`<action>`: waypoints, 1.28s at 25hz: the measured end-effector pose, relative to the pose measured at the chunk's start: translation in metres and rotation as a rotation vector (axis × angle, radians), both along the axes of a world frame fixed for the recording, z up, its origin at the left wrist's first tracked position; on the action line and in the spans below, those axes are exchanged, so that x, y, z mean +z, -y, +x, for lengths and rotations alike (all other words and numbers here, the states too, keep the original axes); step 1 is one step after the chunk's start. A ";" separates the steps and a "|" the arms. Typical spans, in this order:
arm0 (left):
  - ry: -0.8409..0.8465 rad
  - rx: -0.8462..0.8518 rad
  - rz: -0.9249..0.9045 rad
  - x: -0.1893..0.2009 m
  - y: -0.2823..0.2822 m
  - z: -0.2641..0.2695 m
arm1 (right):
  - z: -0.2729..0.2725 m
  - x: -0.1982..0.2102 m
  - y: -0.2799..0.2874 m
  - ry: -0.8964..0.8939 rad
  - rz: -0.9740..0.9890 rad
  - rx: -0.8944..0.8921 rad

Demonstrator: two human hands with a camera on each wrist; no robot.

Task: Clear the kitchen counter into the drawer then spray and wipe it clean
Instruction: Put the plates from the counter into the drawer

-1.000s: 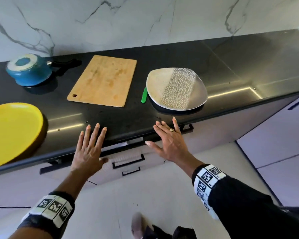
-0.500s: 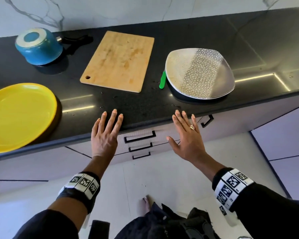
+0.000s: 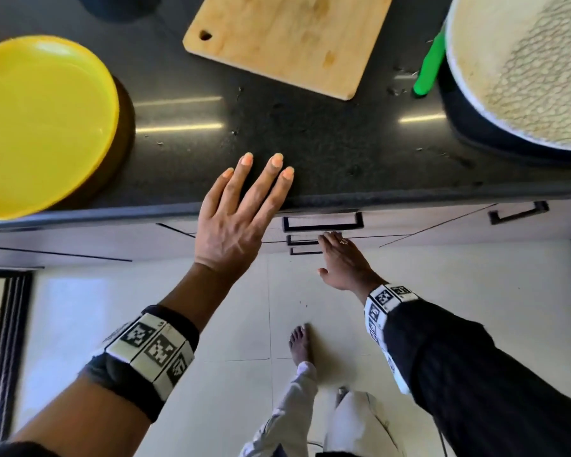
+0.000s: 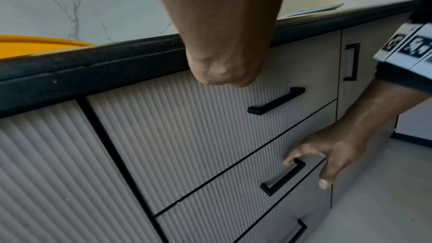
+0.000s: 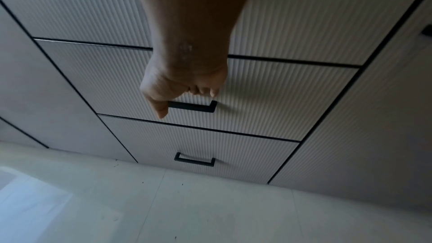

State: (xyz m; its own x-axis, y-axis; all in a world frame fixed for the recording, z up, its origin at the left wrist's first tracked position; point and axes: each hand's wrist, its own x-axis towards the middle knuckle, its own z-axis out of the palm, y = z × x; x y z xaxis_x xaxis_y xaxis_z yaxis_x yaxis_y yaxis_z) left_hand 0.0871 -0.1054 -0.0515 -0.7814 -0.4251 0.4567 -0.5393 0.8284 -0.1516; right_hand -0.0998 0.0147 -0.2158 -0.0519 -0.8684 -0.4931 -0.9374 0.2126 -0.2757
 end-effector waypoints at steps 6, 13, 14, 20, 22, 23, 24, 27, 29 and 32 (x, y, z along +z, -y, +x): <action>-0.080 0.039 -0.121 -0.007 -0.003 -0.003 | 0.006 -0.037 0.019 -0.044 0.191 -0.121; -0.043 0.099 -0.095 -0.007 -0.009 -0.005 | 0.025 -0.029 -0.009 -0.023 0.252 -0.189; -0.035 0.114 -0.080 -0.007 -0.009 -0.005 | 0.025 -0.026 -0.012 -0.007 0.275 -0.171; 0.034 0.243 0.080 0.007 -0.029 -0.014 | 0.034 0.016 -0.061 0.152 0.462 -0.131; 0.052 0.302 0.181 0.007 -0.047 -0.016 | 0.043 0.030 -0.089 0.229 0.397 -0.148; 0.047 0.308 0.223 0.003 -0.063 -0.013 | 0.045 0.041 -0.106 0.284 0.302 -0.175; 0.049 0.295 0.270 -0.005 -0.086 -0.007 | 0.044 0.052 -0.123 0.335 0.165 -0.209; 0.244 0.290 0.530 -0.056 -0.170 0.038 | 0.027 0.072 -0.173 0.290 -0.237 -0.231; 0.469 0.318 0.772 -0.088 -0.214 0.076 | 0.010 0.071 -0.205 0.145 -0.100 -0.163; 0.680 0.433 0.990 -0.113 -0.249 0.102 | -0.004 0.060 -0.248 0.012 0.229 -0.027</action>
State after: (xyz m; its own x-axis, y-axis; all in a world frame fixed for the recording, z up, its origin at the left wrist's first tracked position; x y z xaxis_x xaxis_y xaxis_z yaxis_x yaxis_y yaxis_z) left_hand 0.1894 0.1438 -0.1642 -0.4453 -0.6307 -0.6355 -0.8494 0.5221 0.0770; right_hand -0.1038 0.2632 -0.1555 -0.0670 -0.7323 -0.6777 -0.9274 0.2962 -0.2284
